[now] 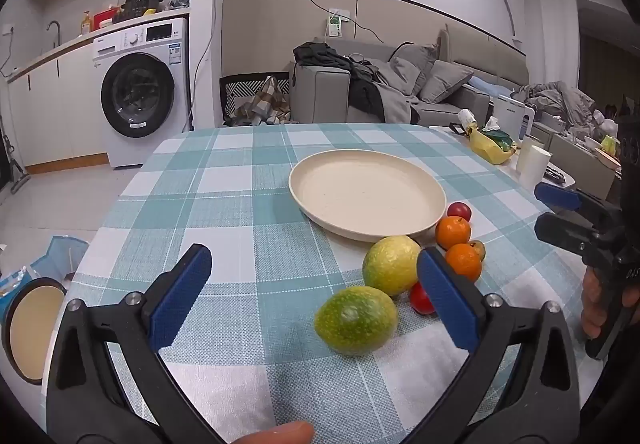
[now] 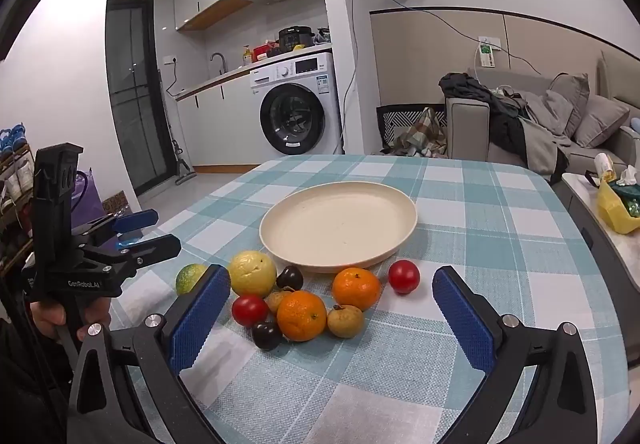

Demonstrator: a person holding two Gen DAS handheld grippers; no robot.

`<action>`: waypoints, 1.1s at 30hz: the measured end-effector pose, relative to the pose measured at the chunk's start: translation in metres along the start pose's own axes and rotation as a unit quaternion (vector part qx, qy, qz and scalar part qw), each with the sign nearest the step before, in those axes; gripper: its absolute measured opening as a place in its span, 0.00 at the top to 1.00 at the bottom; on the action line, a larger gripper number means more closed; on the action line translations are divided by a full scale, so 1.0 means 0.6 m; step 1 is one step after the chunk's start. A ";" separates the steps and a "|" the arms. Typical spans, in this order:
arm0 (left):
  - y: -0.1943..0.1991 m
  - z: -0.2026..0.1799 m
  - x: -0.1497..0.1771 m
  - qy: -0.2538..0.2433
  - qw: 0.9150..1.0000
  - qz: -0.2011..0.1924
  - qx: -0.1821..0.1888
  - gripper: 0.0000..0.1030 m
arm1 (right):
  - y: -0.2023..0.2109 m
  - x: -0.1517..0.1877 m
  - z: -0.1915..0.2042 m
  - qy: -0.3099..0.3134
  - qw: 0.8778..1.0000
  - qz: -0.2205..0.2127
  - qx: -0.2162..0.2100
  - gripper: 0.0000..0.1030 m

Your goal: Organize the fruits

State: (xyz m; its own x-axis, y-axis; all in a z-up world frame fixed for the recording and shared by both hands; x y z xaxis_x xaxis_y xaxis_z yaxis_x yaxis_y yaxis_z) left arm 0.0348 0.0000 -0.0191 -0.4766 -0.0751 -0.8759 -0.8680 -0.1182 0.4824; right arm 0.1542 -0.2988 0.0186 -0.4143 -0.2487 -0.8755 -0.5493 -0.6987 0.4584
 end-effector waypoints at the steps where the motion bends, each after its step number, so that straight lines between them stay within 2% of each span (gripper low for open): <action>1: 0.000 0.000 0.000 -0.002 1.000 0.002 -0.002 0.01 | 0.000 0.000 0.000 0.008 1.000 -0.002 0.005 0.00; 33: 0.005 -0.001 0.000 -0.010 1.000 -0.001 -0.005 0.01 | -0.003 0.000 0.001 0.003 1.000 0.006 0.003 0.00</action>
Point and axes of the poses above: each gripper's, at about its wrist camera, not at the fingertips, and y roughly against the way its jaws point, z to its left, x to its underside, the point moved 4 cm from there along -y, roughly the way its jaws point, and after that the axes turned 7 degrees about -x, right-handed, at the moved point
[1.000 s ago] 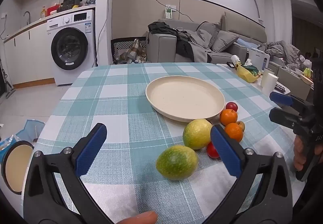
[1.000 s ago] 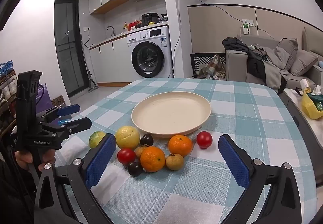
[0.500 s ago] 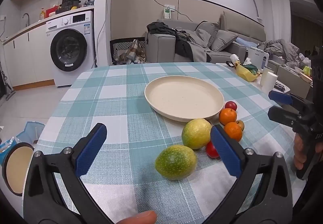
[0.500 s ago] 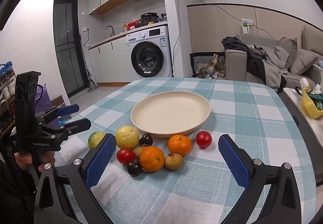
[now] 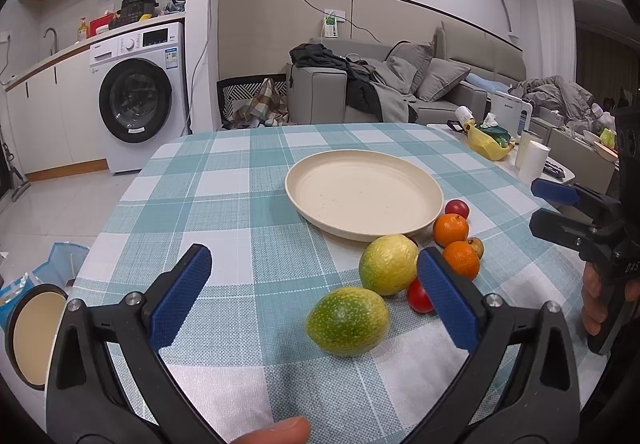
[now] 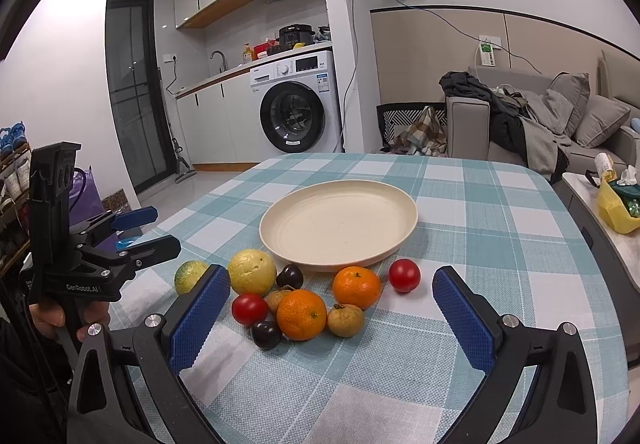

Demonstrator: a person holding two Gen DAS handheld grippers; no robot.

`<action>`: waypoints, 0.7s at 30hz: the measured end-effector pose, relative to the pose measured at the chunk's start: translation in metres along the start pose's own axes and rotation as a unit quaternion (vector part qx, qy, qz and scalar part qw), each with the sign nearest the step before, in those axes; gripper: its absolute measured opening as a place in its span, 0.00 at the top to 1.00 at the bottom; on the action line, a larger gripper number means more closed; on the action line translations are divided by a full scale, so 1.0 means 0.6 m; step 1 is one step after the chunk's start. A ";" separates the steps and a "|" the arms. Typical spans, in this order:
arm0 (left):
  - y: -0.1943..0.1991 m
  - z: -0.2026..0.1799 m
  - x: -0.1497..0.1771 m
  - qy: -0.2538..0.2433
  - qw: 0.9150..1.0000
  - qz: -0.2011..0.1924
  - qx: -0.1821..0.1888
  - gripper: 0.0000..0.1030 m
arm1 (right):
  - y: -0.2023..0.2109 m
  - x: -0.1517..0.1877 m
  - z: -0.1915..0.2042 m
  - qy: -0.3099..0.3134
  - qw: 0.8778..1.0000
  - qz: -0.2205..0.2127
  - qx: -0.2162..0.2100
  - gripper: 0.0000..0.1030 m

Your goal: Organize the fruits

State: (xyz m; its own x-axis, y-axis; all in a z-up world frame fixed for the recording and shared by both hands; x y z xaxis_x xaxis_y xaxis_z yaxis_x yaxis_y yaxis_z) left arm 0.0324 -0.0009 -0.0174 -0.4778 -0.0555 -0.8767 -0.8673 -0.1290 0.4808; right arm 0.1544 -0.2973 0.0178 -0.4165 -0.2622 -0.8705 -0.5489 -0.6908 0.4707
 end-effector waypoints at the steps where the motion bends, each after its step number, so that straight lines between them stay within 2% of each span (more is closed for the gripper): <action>1: 0.001 0.000 0.000 0.000 1.000 0.000 0.000 0.01 | 0.001 0.001 -0.002 -0.001 1.000 0.000 0.000 0.00; 21: -0.003 -0.005 0.002 -0.001 1.000 0.000 0.001 0.01 | 0.001 0.005 -0.004 -0.003 1.000 0.001 0.002 0.00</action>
Point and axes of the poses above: each gripper's, at about its wrist camera, not at the fingertips, and y roughly against the way its jaws point, z to its left, x to its underside, the point moved 4 cm from there along -y, roughly the way its jaws point, and after that the axes turned 7 degrees about -x, right-handed, at the moved point
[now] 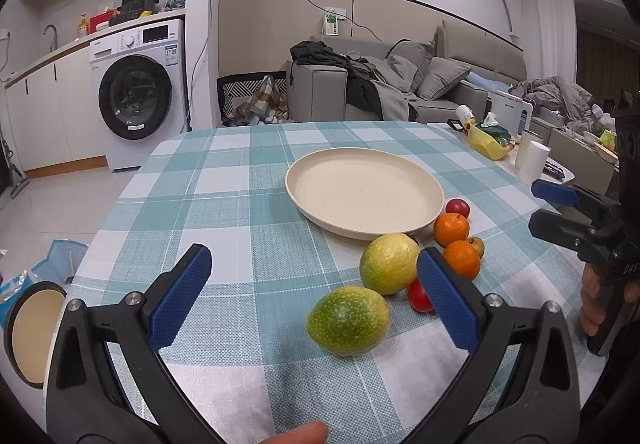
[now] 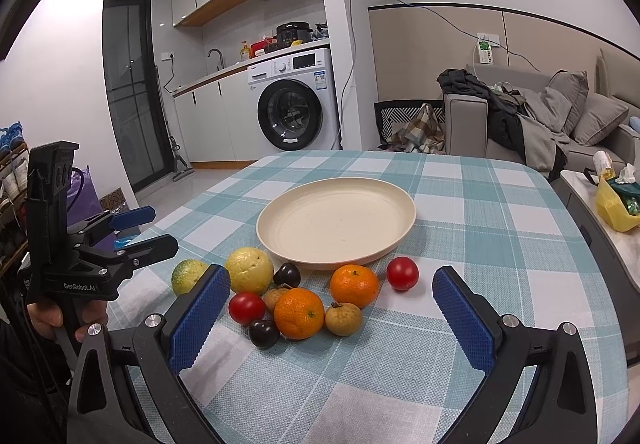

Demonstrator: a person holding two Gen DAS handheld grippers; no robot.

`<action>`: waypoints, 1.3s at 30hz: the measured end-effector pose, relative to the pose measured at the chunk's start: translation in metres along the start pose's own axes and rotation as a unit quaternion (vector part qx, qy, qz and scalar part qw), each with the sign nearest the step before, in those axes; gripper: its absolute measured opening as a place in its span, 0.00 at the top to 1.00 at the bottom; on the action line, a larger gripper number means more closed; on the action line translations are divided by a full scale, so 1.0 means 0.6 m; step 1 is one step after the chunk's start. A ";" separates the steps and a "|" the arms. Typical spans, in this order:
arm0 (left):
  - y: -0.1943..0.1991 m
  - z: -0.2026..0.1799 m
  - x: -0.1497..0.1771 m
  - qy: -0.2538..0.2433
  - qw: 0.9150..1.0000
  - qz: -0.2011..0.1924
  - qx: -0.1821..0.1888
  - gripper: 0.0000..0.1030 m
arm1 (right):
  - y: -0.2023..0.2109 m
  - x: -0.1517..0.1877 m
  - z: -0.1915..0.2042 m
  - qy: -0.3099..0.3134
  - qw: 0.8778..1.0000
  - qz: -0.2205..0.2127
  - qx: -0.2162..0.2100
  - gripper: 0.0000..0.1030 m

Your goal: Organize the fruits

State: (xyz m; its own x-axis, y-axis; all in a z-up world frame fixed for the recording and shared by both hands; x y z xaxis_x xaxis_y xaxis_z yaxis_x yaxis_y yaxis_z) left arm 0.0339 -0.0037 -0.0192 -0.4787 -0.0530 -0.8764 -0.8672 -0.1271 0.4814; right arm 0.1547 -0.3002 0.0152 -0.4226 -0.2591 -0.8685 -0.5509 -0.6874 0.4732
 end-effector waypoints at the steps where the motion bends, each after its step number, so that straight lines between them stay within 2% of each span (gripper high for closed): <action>1: 0.000 -0.001 0.001 0.000 1.000 0.000 0.000 0.01 | 0.000 0.000 0.000 0.000 1.000 0.000 0.000 0.00; 39: -0.001 -0.001 0.001 -0.001 1.000 0.002 -0.001 0.01 | -0.007 0.001 -0.005 -0.002 1.000 0.007 0.000 0.00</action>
Point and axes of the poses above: each gripper's, at about its wrist camera, not at the fingertips, and y roughly against the way its jaws point, z to its left, x to its underside, the point moved 4 cm from there along -y, roughly the way its jaws point, and after that the axes turned 7 degrees about -x, right-handed, at the moved point
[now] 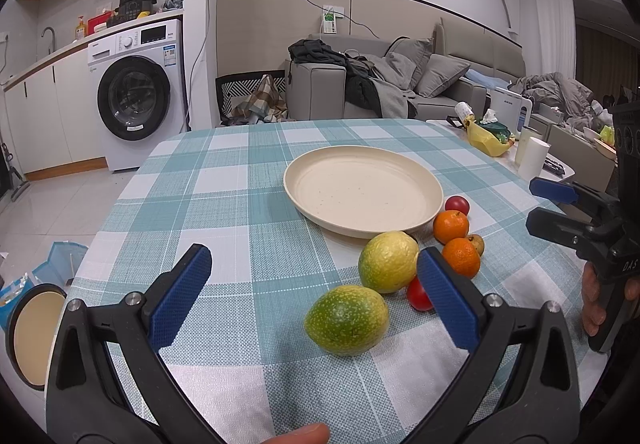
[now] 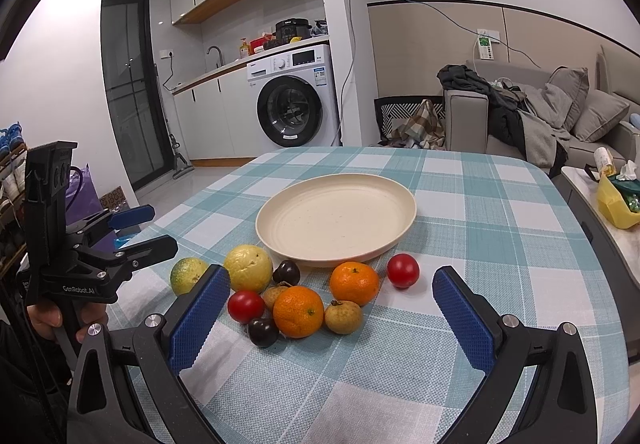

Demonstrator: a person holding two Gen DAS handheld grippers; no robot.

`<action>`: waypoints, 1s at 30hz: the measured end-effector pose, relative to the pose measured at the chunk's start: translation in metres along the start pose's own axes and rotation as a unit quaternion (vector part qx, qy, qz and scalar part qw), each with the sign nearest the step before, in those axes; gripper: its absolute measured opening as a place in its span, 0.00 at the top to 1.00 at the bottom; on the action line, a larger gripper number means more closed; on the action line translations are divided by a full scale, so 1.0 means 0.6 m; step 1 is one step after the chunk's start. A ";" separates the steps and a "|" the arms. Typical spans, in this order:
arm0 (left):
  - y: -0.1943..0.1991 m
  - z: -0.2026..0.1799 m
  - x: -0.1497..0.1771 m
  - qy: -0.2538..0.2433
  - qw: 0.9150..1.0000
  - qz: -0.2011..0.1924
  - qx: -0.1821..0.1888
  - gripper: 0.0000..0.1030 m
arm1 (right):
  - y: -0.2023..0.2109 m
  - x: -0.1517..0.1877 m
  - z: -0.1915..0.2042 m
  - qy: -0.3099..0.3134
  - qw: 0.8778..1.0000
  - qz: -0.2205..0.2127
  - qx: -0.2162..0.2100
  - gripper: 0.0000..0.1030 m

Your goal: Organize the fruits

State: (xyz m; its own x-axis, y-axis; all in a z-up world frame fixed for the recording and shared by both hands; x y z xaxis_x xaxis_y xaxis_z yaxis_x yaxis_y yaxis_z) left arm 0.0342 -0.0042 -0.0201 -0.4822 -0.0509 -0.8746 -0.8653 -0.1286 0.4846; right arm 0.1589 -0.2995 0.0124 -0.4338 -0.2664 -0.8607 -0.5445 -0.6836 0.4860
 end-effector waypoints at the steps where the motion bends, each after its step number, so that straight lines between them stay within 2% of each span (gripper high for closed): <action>1: 0.000 -0.001 0.000 0.000 1.000 0.000 0.000 0.01 | 0.000 0.000 0.000 0.000 1.000 0.000 0.000 0.00; 16: -0.001 0.000 0.000 0.000 1.000 0.002 0.000 0.01 | -0.006 -0.002 -0.012 -0.017 1.000 0.014 0.017 0.00; 30: -0.008 -0.002 0.013 0.004 1.000 0.006 0.004 0.01 | -0.033 0.001 -0.032 -0.039 0.996 0.059 0.046 0.00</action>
State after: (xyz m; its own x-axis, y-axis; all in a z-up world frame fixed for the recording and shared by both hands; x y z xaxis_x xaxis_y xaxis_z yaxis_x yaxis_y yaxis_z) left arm 0.0349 -0.0050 -0.0295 -0.4918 -0.0600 -0.8686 -0.8602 -0.1208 0.4954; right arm 0.1833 -0.2992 -0.0009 -0.5505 -0.2857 -0.7844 -0.5486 -0.5844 0.5979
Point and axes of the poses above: each gripper's, at about its wrist camera, not at the fingertips, and y roughly against the way its jaws point, z to its left, x to its underside, the point moved 4 cm from there along -y, roughly the way its jaws point, and after that the axes turned 7 degrees about -x, right-handed, at the moved point
